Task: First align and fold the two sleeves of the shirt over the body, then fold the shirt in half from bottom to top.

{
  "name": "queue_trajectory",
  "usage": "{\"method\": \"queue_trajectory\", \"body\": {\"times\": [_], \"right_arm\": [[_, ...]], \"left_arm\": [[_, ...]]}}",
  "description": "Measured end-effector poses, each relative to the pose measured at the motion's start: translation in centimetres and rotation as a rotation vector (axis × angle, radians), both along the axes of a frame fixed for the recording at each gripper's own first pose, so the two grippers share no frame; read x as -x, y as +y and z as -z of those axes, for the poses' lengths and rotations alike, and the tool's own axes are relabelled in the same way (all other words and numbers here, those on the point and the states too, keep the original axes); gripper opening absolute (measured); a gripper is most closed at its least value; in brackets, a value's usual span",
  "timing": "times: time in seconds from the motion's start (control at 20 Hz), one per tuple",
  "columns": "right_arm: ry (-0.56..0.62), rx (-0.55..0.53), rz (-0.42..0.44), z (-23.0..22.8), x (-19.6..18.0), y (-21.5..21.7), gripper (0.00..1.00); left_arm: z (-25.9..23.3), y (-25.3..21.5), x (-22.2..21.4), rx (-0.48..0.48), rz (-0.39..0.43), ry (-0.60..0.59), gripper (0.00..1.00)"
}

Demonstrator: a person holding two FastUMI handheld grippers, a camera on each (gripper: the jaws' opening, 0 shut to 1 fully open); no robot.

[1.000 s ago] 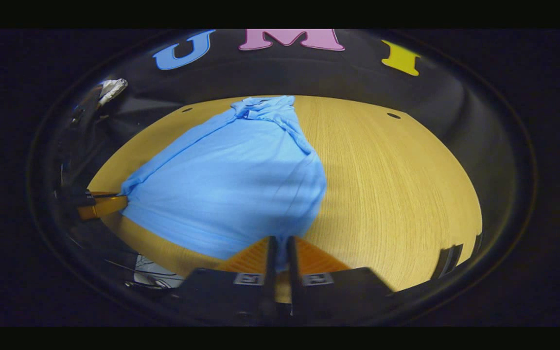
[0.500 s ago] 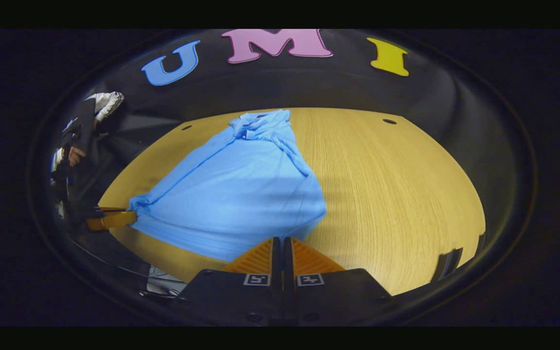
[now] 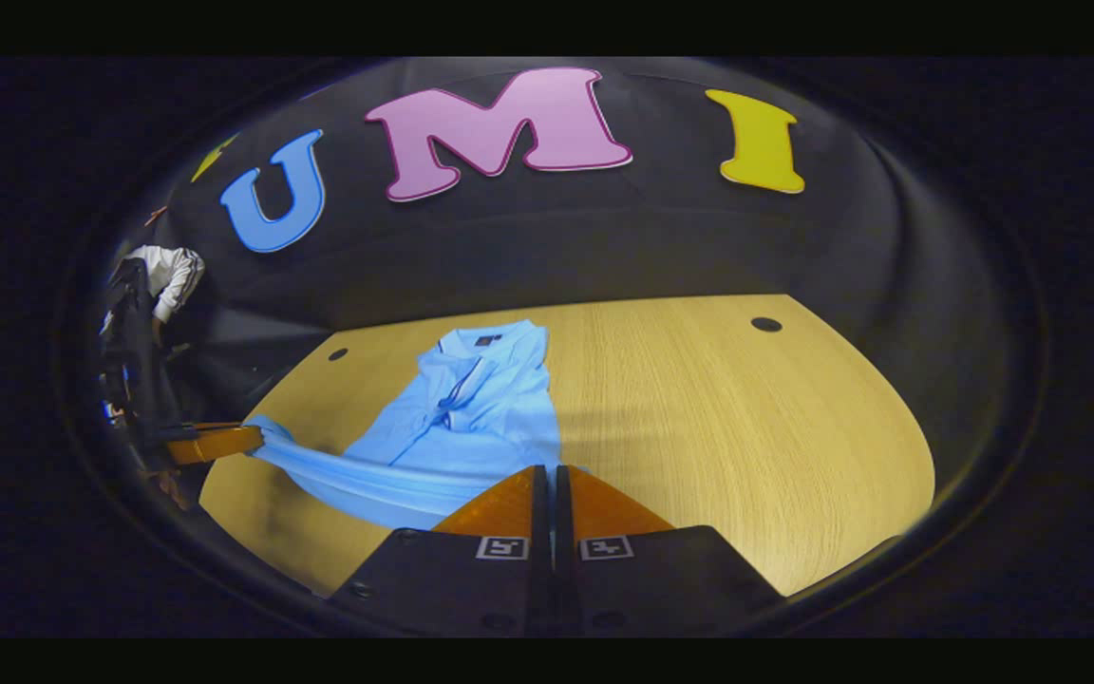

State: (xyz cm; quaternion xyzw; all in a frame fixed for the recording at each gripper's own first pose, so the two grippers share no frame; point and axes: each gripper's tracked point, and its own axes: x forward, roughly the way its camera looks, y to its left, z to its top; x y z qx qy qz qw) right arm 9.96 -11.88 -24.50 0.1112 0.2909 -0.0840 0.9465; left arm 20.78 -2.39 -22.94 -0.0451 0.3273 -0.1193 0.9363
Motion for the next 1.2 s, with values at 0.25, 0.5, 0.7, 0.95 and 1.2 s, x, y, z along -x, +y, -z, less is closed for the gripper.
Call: {"method": "queue_trajectory", "body": {"times": [0.25,0.5,0.7,0.95,1.2], "right_arm": [[-0.043,0.012,0.026,0.5,-10.2,-3.1,0.05],[-0.090,0.046,0.041,1.8,-19.7,-6.2,0.05],[-0.072,0.074,0.068,4.7,-24.6,-8.8,0.05],[-0.054,0.086,0.094,7.6,-26.1,-9.9,0.11],[-0.052,0.089,0.144,8.6,-26.6,-11.2,0.10]], "left_arm": [[-0.4,-1.1,-12.1,-0.059,-0.008,-0.095,0.06],[2.8,-2.1,-21.4,-0.151,0.001,-0.151,0.06],[5.9,-1.4,-26.6,-0.238,-0.027,-0.157,0.06],[7.6,-2.4,-28.3,-0.199,-0.043,-0.178,0.06],[9.2,-2.9,-28.9,-0.217,-0.045,-0.158,0.07]]}}
